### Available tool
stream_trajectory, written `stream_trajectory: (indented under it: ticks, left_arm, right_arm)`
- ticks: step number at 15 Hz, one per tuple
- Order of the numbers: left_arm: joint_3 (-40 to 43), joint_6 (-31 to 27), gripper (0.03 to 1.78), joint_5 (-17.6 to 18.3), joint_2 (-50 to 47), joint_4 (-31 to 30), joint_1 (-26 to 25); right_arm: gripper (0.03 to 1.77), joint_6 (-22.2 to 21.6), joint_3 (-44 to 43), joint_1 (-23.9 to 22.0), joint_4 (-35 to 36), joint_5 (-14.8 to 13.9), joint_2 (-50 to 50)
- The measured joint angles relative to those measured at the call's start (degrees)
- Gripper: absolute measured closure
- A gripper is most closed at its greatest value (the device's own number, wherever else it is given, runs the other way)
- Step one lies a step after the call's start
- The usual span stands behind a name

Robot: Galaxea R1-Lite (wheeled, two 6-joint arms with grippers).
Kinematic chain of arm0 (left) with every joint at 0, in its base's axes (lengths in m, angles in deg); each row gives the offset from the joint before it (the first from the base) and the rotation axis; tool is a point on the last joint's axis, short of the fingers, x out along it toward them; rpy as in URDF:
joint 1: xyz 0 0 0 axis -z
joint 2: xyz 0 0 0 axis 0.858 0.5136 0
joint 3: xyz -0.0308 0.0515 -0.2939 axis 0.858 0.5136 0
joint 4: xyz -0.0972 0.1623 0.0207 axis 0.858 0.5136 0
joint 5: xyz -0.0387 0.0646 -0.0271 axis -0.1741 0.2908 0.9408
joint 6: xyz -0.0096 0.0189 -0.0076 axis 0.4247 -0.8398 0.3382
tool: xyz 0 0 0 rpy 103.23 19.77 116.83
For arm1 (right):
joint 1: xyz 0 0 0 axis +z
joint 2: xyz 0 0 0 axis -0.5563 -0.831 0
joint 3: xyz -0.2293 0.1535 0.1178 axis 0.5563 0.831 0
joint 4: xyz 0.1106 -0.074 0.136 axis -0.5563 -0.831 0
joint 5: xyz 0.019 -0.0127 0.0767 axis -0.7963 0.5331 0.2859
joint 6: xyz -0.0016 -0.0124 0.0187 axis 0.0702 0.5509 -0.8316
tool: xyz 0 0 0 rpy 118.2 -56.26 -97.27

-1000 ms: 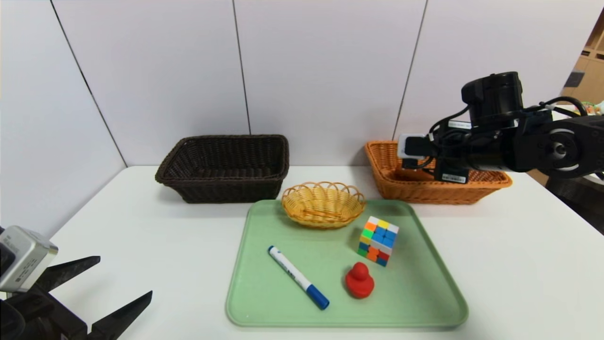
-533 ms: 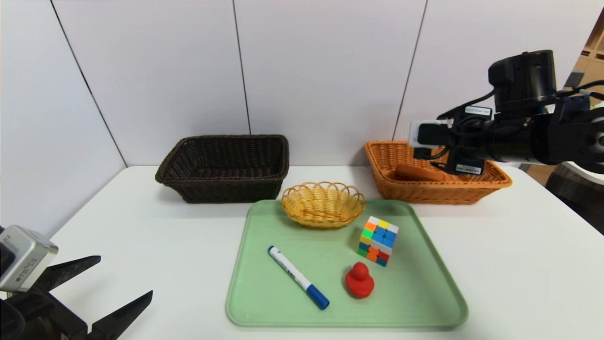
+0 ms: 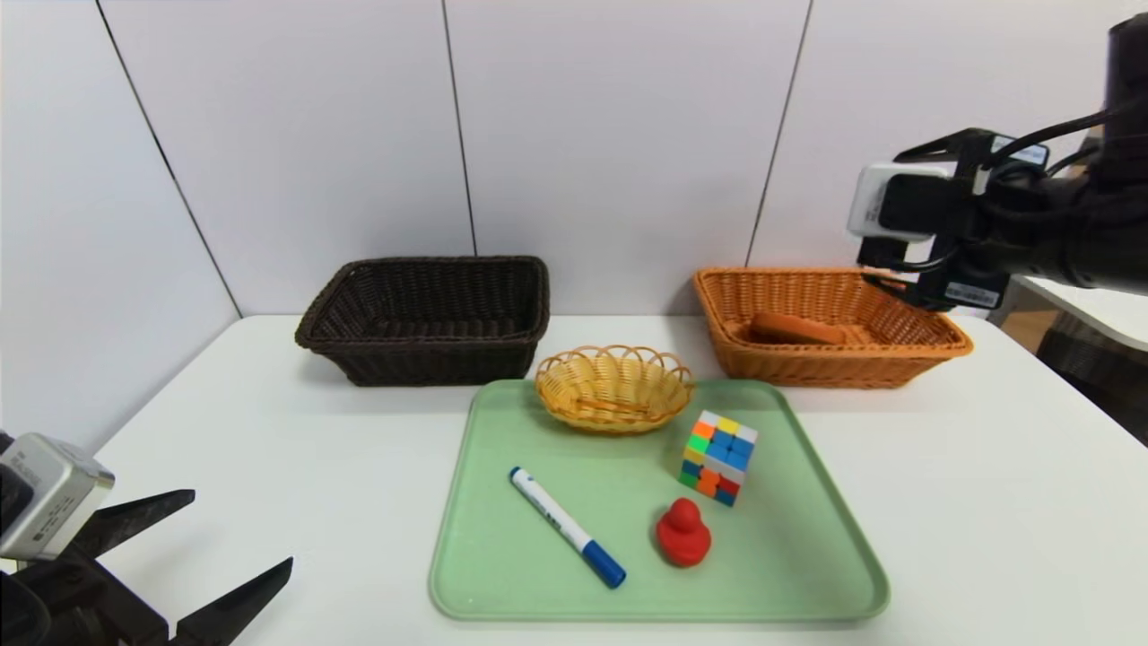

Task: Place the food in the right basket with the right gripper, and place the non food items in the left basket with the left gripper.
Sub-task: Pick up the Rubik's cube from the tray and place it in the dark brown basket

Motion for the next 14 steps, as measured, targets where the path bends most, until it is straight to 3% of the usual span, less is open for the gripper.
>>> stream_trajectory:
  ticks: [10,12,14]
  left_arm:
    - [0.0,0.1,0.12,-0.1,-1.1,0.0,0.0]
    - [0.2,0.2,0.12,0.0,-1.5,0.0,0.0]
    - [0.2,0.2,0.12,-0.1,-1.9,0.0,0.0]
  right_arm:
    - [0.11,-31.0,-0.9,7.5,3.8,1.2,10.0]
    - [0.11,-39.4,-1.0,10.3,4.8,0.6,10.3]
    - [0.11,-48.6,-0.1,12.3,5.2,-1.7,10.3]
